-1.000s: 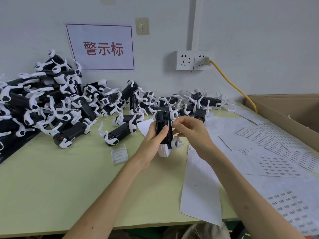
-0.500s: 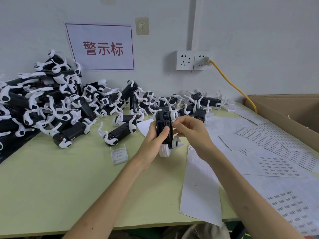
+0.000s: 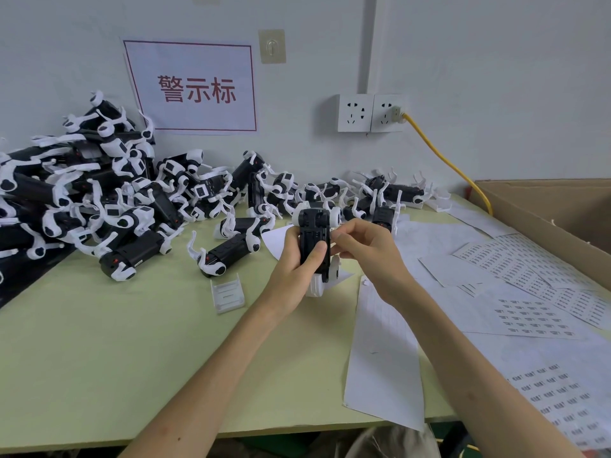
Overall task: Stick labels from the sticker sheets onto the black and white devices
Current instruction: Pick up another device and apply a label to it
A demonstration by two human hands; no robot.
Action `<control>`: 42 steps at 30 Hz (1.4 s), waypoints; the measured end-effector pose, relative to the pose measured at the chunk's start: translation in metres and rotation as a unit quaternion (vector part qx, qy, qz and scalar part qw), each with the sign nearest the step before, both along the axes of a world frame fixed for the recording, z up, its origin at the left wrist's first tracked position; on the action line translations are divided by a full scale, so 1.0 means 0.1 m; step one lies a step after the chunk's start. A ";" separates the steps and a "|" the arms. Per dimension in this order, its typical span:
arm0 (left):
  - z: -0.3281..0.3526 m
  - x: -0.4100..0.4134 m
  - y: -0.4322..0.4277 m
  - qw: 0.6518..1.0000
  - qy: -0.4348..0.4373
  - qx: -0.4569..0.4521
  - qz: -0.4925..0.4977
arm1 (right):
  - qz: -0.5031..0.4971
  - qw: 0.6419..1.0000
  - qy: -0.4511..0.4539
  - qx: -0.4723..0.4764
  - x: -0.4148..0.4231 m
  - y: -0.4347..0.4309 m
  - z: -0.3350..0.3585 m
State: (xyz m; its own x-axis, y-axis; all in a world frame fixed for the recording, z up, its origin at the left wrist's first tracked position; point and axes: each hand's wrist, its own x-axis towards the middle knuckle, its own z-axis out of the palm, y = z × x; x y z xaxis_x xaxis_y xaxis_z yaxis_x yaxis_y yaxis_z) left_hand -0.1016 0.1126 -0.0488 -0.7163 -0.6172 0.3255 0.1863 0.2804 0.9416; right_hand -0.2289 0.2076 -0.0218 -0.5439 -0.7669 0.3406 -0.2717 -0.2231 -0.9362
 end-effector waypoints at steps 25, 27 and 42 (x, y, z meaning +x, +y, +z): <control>0.01 0.01 0.02 0.999 0.025 -0.044 0.002 | 0.002 1.000 -0.002 -0.005 -0.01 0.01 -0.01; 0.01 0.02 0.02 0.999 0.025 -0.042 0.000 | 0.004 1.000 -0.004 -0.005 -0.02 0.01 -0.01; 0.06 0.03 -0.01 0.995 0.001 0.097 -0.012 | 0.037 0.999 0.000 -0.004 0.01 0.03 0.01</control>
